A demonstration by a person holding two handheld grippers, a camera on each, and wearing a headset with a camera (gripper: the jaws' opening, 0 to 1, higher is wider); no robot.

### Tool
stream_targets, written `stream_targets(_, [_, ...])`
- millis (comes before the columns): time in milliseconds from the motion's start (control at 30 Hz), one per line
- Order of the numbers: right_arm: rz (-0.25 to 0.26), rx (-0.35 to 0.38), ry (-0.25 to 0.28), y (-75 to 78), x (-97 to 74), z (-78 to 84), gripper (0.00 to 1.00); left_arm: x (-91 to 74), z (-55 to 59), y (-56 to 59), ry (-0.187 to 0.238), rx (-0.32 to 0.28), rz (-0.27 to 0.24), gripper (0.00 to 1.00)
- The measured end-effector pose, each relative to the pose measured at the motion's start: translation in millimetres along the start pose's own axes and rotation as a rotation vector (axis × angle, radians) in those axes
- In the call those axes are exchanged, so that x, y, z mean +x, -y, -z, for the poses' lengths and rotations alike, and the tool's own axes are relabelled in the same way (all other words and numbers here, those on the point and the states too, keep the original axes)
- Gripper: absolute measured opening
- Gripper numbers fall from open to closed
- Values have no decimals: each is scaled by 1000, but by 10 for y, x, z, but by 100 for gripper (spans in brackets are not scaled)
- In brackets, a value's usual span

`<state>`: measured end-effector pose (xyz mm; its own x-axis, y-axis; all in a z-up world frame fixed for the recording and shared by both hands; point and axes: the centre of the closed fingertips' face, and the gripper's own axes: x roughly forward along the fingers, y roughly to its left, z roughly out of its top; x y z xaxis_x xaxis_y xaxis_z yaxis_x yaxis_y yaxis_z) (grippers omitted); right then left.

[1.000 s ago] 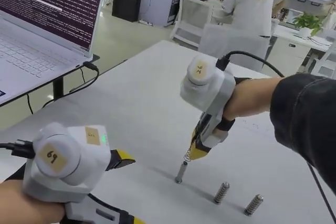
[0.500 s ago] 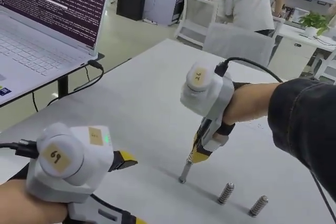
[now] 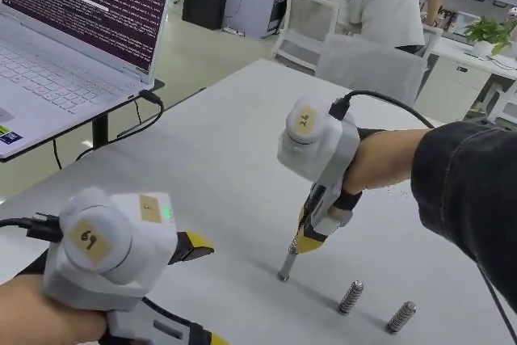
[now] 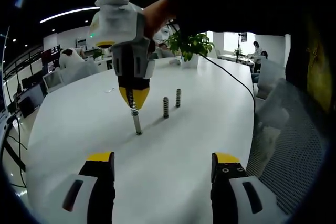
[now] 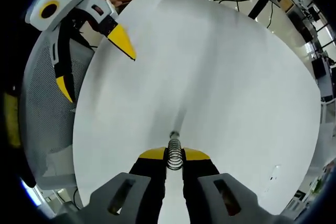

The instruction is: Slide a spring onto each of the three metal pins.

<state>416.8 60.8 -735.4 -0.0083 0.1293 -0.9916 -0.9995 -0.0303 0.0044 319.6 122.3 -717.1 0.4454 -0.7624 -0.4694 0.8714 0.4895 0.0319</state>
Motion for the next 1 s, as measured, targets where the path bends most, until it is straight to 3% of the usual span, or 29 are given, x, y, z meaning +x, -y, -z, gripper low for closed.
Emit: stream_targets(1000, [-22,14,-21,-21,335,23,8,15,44,-8,1,-11,6,71])
